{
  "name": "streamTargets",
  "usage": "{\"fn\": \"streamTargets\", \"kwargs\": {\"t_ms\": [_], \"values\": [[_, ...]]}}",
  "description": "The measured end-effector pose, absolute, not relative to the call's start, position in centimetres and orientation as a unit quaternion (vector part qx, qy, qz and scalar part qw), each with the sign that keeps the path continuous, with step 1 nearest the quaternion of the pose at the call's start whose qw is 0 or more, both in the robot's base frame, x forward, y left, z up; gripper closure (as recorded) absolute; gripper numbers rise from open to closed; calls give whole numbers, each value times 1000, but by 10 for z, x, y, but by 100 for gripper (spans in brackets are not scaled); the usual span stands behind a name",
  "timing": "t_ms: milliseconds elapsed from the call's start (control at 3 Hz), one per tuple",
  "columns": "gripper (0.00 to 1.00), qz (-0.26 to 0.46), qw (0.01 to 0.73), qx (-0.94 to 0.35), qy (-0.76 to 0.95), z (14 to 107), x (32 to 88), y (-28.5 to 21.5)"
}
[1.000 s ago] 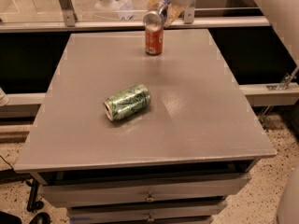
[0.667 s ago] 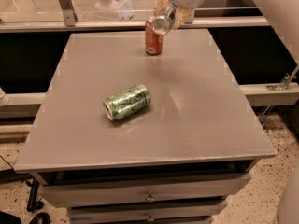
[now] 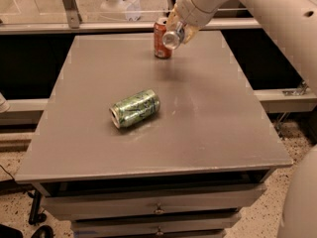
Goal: Move redbull can near coke can
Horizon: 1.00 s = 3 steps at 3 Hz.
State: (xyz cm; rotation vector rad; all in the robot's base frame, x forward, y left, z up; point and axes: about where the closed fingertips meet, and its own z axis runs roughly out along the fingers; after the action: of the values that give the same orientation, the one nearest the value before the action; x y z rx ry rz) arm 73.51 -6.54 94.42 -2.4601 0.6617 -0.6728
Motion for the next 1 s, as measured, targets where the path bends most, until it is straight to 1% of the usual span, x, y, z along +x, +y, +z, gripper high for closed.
{"fn": "streamTargets", "kwargs": {"t_ms": [333, 667, 1000], "values": [[100, -249, 243, -904, 249, 924, 754, -74], [97, -258, 231, -899, 269, 910, 771, -98], [74, -256, 228, -897, 279, 903, 778, -104]]}}
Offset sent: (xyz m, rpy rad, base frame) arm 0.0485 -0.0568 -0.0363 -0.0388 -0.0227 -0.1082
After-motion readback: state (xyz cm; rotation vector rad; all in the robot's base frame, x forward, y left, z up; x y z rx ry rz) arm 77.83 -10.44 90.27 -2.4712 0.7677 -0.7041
